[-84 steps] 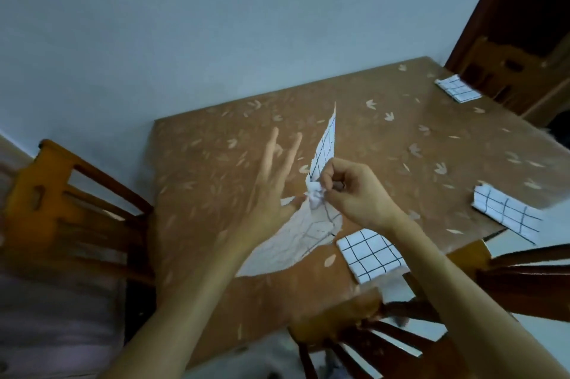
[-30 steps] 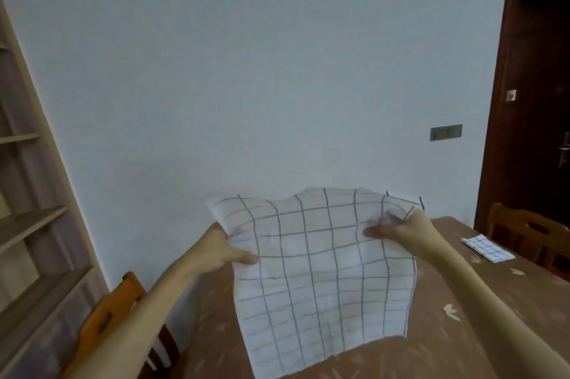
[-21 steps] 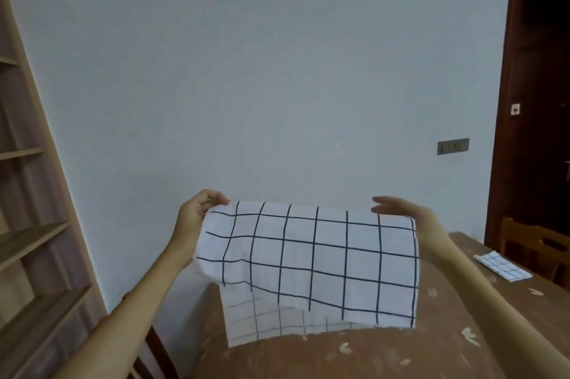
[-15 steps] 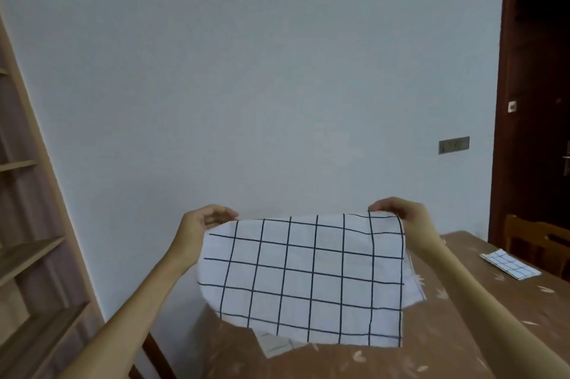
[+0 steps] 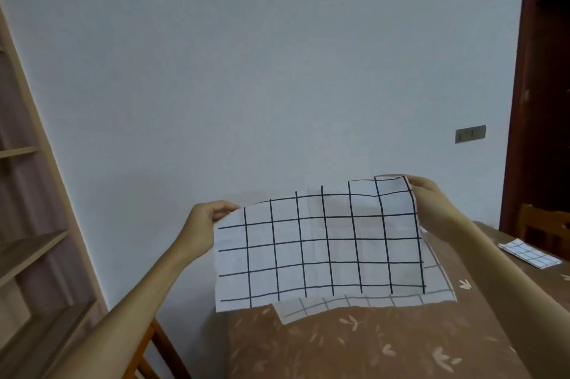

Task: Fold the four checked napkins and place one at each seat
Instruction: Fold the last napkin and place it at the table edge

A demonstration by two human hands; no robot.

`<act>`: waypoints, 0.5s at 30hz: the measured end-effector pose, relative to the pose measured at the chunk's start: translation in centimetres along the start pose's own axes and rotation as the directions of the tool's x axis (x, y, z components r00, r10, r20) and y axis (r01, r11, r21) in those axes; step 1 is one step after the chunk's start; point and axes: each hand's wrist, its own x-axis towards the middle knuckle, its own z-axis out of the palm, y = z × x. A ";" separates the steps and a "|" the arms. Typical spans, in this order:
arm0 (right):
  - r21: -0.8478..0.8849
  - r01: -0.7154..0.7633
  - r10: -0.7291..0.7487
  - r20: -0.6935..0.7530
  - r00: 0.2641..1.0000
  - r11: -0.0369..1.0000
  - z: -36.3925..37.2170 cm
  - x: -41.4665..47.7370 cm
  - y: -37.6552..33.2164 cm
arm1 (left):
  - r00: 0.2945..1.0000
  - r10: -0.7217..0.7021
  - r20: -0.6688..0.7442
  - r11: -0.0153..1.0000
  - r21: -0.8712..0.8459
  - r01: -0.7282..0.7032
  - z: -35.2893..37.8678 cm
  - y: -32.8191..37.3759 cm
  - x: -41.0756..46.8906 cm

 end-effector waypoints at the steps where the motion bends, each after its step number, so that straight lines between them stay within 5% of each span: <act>1: -0.021 0.011 -0.011 -0.022 1.000 1.000 0.1 0.1 0.4 | 0.999 0.013 -0.039 1.000 -0.015 -0.014 -0.2 -0.3 0.0; 5: -0.179 0.057 -0.071 -0.072 0.995 0.982 0.5 0.1 2.1 | 0.991 0.063 -0.115 0.989 -0.125 -0.077 -2.1 -0.6 0.3; 15: 0.167 -0.126 0.124 0.022 0.992 0.978 4.7 0.2 3.5 | 0.961 0.141 -0.237 0.974 -0.142 -0.178 -6.9 -2.0 -0.3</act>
